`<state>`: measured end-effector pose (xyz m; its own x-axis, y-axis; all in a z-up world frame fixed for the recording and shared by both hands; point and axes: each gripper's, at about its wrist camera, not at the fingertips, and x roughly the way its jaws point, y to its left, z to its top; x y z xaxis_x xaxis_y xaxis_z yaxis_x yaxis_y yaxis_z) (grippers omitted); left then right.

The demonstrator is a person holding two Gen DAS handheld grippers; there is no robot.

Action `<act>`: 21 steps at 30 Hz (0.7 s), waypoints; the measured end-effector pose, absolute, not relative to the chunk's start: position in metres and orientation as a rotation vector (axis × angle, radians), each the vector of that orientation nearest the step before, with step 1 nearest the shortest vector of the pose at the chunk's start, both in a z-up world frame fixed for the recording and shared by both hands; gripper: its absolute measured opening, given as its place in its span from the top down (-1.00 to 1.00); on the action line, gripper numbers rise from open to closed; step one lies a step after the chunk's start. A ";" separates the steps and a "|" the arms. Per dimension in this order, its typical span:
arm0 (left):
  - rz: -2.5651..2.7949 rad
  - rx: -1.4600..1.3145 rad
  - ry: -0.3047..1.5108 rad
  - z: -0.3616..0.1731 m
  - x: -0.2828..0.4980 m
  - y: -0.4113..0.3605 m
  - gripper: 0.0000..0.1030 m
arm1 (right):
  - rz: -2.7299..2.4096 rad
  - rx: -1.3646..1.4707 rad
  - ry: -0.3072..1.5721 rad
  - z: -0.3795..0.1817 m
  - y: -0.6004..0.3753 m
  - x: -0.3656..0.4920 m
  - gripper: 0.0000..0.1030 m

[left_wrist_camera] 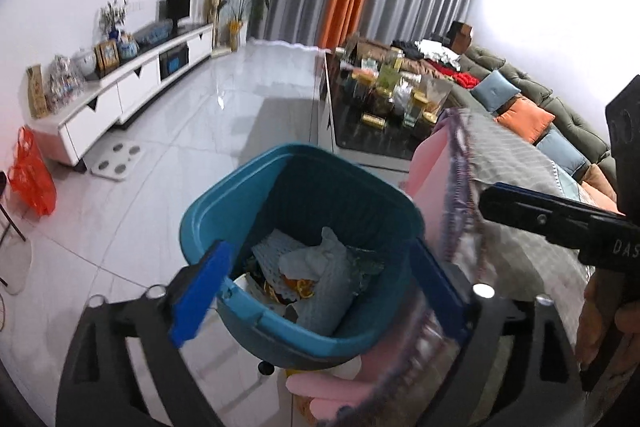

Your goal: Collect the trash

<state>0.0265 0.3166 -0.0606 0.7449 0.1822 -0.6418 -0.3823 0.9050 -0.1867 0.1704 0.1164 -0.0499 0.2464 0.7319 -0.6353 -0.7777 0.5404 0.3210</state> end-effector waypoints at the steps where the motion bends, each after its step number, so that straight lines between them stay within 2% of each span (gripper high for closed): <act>1: 0.315 -0.302 0.635 -0.055 0.019 0.309 -0.90 | 1.028 -0.060 0.812 -0.047 0.110 0.167 -0.33; 4: 0.304 -0.253 0.570 -0.040 0.004 0.288 -0.94 | 1.000 -0.031 0.729 -0.035 0.077 0.150 -0.50; 8: 0.268 -0.202 0.496 -0.023 -0.008 0.247 -0.94 | 0.907 -0.014 0.610 -0.023 0.027 0.125 -0.93; 21: 0.113 -0.112 0.334 -0.002 -0.004 0.112 -0.94 | 0.432 -0.014 0.404 -0.018 -0.131 0.069 -0.95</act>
